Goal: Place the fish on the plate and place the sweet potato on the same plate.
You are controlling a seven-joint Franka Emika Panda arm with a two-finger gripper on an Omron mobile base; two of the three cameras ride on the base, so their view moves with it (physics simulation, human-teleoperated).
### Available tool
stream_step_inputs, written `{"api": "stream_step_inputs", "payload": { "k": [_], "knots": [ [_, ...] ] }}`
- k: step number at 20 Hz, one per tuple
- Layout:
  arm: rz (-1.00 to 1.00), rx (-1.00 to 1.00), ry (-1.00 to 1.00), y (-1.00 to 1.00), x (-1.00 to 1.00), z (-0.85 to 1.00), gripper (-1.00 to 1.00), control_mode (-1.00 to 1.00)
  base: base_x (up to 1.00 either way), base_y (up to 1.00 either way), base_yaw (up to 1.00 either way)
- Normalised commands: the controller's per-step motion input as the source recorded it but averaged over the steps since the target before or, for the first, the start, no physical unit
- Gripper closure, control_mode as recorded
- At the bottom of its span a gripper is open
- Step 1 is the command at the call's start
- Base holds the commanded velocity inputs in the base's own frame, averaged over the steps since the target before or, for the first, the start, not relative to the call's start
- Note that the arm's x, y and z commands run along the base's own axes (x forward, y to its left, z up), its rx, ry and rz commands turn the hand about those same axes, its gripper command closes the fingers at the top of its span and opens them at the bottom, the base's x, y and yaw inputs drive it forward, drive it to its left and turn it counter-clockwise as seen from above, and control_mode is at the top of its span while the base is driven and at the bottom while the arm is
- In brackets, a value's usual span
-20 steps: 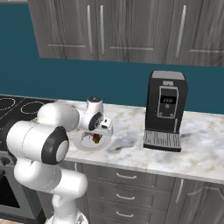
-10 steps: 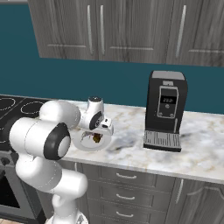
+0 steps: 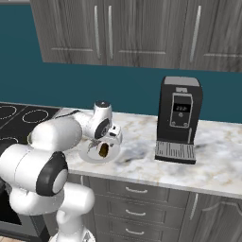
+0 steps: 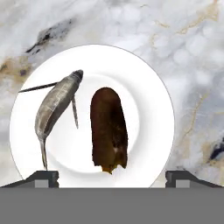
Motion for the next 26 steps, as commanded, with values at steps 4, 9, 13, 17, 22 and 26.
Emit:
{"api": "stream_step_inputs", "payload": {
  "k": [4,9,13,17,22,26],
  "knots": [
    [0.0,0.01,-0.19,0.1,-1.0,0.77,-1.0,-1.0,0.0,0.0,0.0],
    [0.0,-0.01,-0.08,0.15,-0.88,0.94,-1.0,-1.0,0.0,0.0,0.0],
    [0.0,-0.07,-0.01,0.19,-0.73,1.0,-1.0,-1.0,0.0,0.0,0.0],
    [0.0,-0.12,0.0,0.2,-0.5,0.93,-1.0,-1.0,0.0,0.0,0.0],
    [-0.01,-0.11,0.0,0.02,-0.51,0.64,-1.0,-1.0,0.0,0.0,0.0],
    [0.0,-0.03,-0.01,0.01,-0.69,0.49,-1.0,-1.0,0.0,0.0,0.0]
  ]
}}
